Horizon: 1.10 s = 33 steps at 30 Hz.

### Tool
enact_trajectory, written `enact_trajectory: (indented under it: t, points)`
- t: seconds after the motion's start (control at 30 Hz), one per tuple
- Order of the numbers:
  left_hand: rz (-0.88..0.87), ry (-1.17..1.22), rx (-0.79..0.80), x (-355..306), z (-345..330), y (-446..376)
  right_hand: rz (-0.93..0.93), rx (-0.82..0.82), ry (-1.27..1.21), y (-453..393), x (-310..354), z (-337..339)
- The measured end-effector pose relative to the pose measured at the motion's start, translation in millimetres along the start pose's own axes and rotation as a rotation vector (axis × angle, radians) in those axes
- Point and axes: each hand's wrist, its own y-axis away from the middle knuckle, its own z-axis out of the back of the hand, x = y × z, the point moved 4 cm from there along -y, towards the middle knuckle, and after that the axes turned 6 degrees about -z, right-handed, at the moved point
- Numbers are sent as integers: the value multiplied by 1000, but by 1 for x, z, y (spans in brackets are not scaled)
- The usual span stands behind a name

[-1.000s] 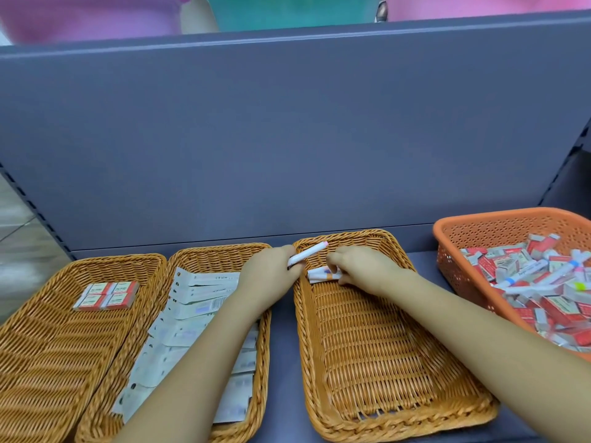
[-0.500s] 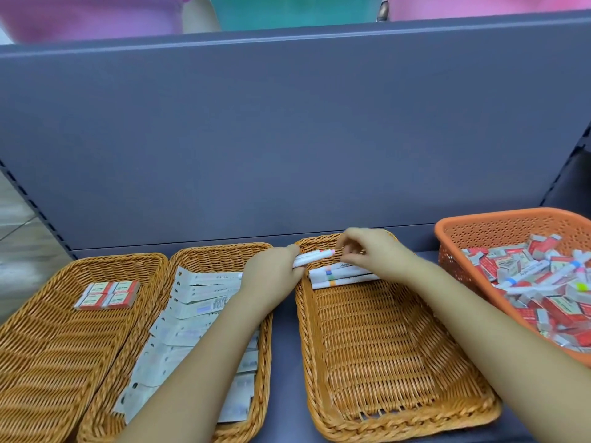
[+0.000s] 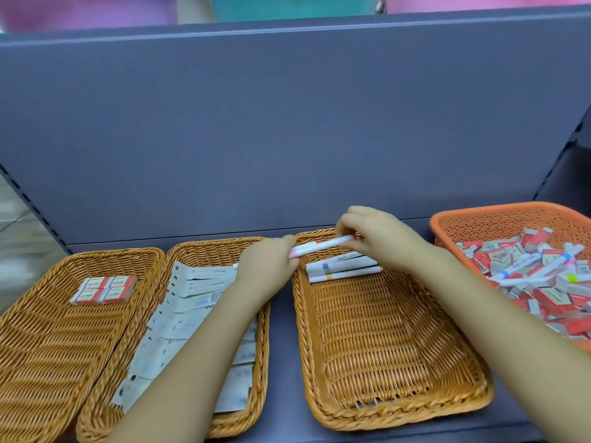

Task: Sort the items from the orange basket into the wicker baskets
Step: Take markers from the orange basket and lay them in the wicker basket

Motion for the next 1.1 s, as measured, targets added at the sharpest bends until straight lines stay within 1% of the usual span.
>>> enact_trajectory:
  t: [0.1, 0.27, 0.43, 0.5, 0.67, 0.77, 1.03, 1.1]
  points:
    - [1, -6, -10, 0, 3, 1, -10, -8, 47, 4, -4, 0]
    - [-36, -41, -8, -9, 3, 2, 52, 19, 100, 5, 13, -14]
    - [-13, -2, 3, 1, -2, 2, 10, 19, 118, 12, -3, -9]
    - [7, 31, 6, 7, -4, 3, -21, 72, 146, 15, -12, -14]
    - [20, 38, 21, 13, -8, 3, -81, 264, 213, 15, -22, -40]
    - [15, 28, 13, 11, -9, 1, -113, 329, 236, 13, -24, -55]
    - [0, -8, -11, 6, -8, 1, -130, 287, 224, 5, -29, -62]
    - [-9, -14, -16, 4, -7, 2, -131, 284, 182, 3, -28, -58]
